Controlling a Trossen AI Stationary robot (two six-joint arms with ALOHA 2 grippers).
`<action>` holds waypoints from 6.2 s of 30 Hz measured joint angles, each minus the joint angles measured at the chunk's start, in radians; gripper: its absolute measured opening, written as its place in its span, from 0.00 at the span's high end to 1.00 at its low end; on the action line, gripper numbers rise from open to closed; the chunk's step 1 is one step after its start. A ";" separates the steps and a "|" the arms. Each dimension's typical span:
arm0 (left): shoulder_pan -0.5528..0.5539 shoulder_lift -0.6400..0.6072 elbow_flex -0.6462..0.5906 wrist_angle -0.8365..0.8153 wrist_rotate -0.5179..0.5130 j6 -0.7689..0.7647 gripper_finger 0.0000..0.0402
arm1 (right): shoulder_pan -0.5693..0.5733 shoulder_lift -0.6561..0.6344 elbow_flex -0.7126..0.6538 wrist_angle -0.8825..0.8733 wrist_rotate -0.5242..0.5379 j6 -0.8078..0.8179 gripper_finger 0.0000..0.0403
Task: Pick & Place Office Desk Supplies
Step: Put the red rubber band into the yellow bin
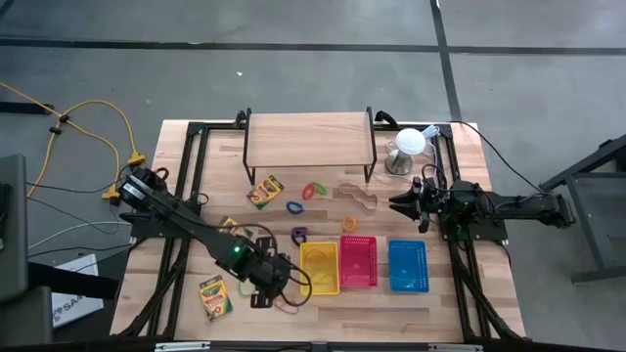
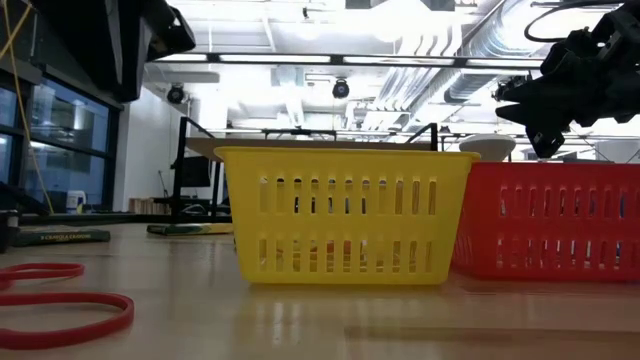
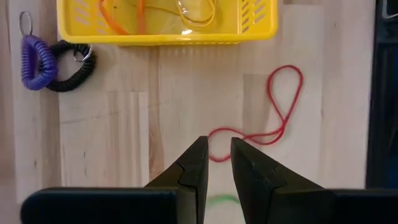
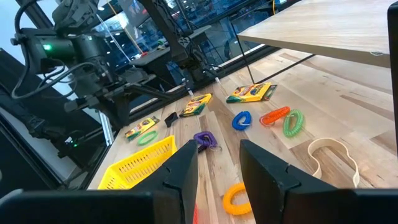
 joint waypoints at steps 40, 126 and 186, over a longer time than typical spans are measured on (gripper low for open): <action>-0.087 0.224 0.000 0.050 0.021 0.111 0.84 | 0.000 0.001 0.000 0.000 0.000 0.000 0.73; -0.058 -0.026 -0.001 -0.030 0.015 0.068 1.00 | 0.000 0.001 0.000 0.000 0.000 0.000 0.73; 0.137 -0.030 0.000 0.381 -0.048 0.221 1.00 | 0.000 0.001 0.000 0.000 0.000 0.000 0.73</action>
